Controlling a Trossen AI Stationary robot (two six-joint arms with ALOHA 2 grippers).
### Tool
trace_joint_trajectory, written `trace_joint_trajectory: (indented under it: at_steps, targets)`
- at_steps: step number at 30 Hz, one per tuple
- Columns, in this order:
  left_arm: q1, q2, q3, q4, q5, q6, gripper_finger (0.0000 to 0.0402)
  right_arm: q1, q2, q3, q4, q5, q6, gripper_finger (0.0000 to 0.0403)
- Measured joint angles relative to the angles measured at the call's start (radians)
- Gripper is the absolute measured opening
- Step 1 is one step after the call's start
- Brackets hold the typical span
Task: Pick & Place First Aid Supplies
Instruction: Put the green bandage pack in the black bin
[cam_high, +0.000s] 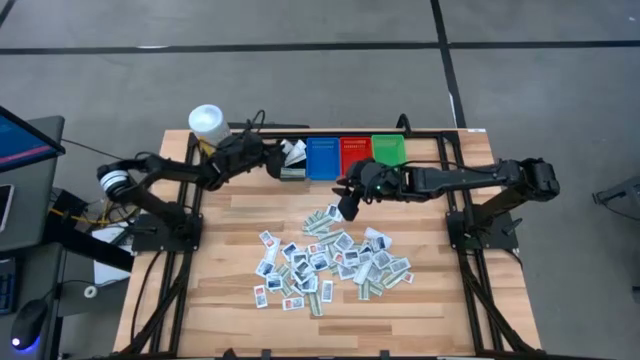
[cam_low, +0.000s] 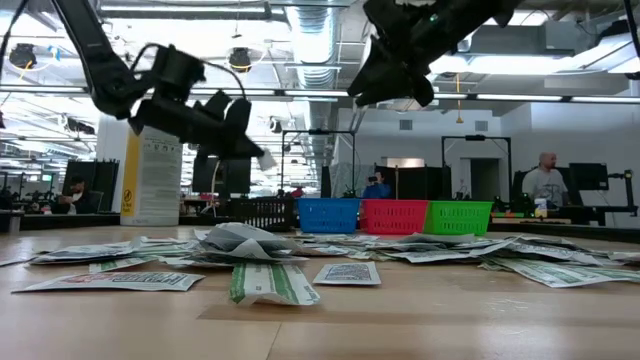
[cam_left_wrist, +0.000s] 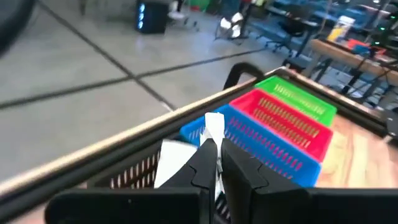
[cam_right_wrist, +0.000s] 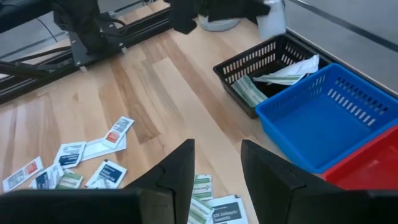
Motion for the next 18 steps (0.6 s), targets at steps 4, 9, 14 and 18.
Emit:
trace_joint_trajectory:
  at_steps: [4, 9, 14, 18]
  targets:
    - [-0.005, 0.026, 0.0, 0.003, 0.0, -0.015, 0.0021, 0.0, 0.0, 0.0, -0.004, 0.0, 0.0, 0.0126]
    - [-0.021, 0.026, 0.0, 0.006, 0.005, 0.035, 0.0027, 0.001, 0.0, 0.0, -0.007, 0.0, 0.0, 0.0126]
    - [-0.047, 0.026, 0.0, 0.005, 0.003, 0.109, 0.0055, 0.001, 0.0, 0.0, -0.006, -0.002, 0.016, 0.0126]
    - [-0.083, 0.026, 0.0, -0.001, 0.004, 0.2, 0.0085, 0.001, 0.0, 0.0, -0.005, -0.003, 0.017, 0.0126]
